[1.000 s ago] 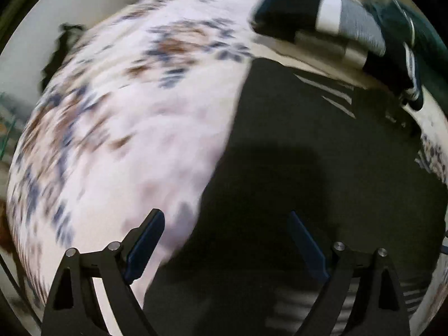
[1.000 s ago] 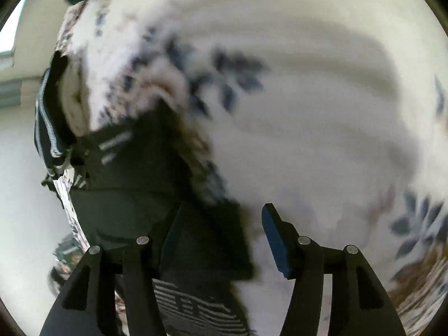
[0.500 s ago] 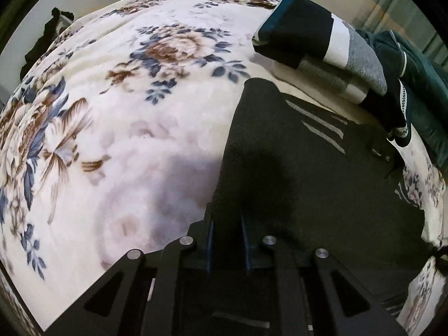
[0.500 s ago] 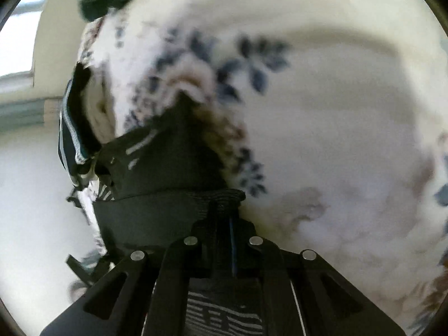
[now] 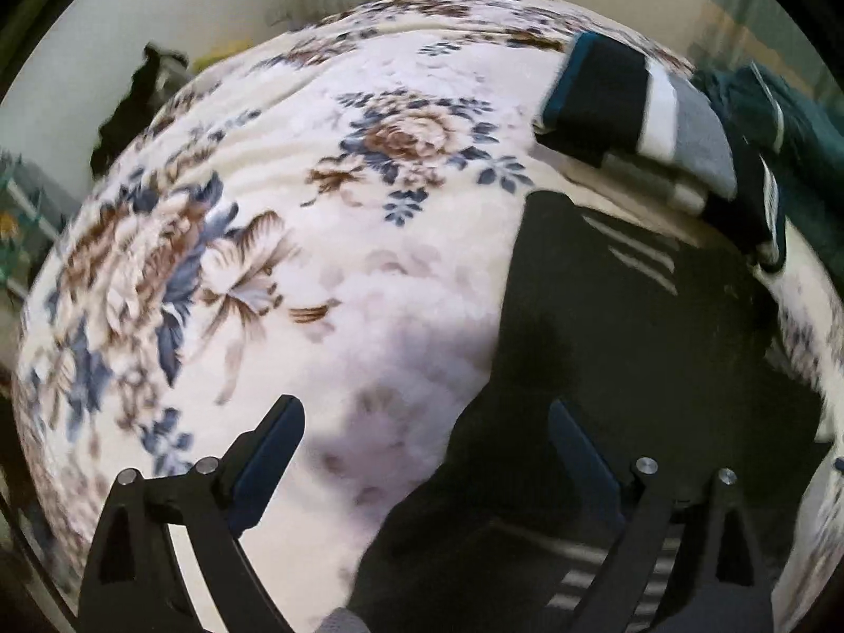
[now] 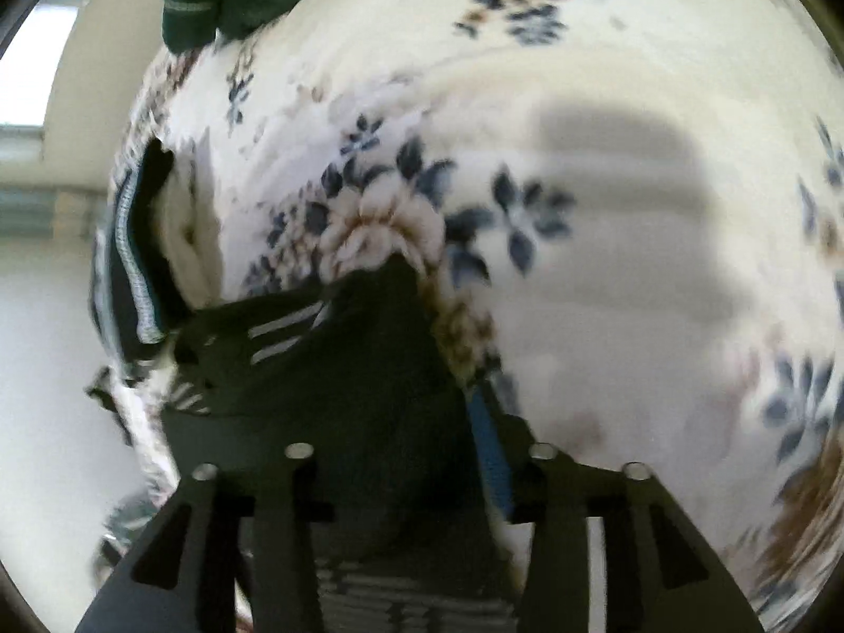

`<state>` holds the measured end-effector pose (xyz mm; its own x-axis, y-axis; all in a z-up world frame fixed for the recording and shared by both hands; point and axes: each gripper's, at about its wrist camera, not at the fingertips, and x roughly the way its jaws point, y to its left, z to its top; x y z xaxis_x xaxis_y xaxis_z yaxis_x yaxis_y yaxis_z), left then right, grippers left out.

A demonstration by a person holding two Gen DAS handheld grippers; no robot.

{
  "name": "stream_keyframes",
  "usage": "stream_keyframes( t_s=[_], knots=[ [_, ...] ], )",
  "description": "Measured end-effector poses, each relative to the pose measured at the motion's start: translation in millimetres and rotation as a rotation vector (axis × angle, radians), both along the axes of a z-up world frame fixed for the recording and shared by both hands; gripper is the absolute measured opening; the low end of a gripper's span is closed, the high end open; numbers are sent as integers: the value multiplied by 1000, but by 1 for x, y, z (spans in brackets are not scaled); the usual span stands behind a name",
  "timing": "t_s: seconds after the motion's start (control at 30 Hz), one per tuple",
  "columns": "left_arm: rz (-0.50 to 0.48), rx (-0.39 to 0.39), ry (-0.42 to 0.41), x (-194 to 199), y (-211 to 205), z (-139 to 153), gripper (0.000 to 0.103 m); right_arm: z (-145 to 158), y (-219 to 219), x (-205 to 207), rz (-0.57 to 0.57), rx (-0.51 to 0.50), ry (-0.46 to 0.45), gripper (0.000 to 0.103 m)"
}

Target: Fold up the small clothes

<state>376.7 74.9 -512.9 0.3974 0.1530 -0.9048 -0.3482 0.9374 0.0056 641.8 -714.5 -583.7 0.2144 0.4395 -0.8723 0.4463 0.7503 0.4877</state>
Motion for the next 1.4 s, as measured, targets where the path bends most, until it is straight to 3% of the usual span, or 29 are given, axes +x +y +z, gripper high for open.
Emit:
stream_keyframes(
  t_s=[0.17, 0.27, 0.43, 0.5, 0.63, 0.83, 1.0, 1.1, 1.13, 1.23, 1.27, 1.4],
  knots=[
    [-140, -22, -13, -10, -28, 5, 95, 13, 1, -76, -48, -34, 65, 54],
    [-219, -52, -12, -16, -54, 11, 97, 30, 2, -125, -57, -53, 109, 68],
    [-322, -11, 50, -57, -118, 19, 100, 39, 2, -172, 22, -33, 127, 71],
    [-333, 16, 94, -84, -147, 17, 100, 33, -5, -181, 65, -28, 139, 71],
    [-383, 82, 257, -163, -229, -1, 100, 17, -28, -190, 160, 6, 159, 71],
    [-486, 8, 412, -270, -364, -32, 100, 2, -77, -191, 261, 1, 198, 71],
    [-541, 35, 484, -300, -434, -80, 100, -5, -115, -184, 277, 1, 213, 71],
    [-507, 51, 470, -295, -441, -100, 86, -10, -125, -164, 279, 29, 203, 71],
    [-479, 28, 441, -292, -437, -99, 74, -10, -126, -154, 280, 47, 191, 71],
    [-420, -3, 366, -285, -421, -83, 17, -13, -121, -102, 285, 113, 121, 71],
    [-410, -9, 357, -284, -418, -79, 9, -15, -116, -82, 289, 133, 103, 71],
    [-375, -95, 309, -286, -397, -60, 6, -41, -85, 6, 300, 236, 74, 71]
  ],
)
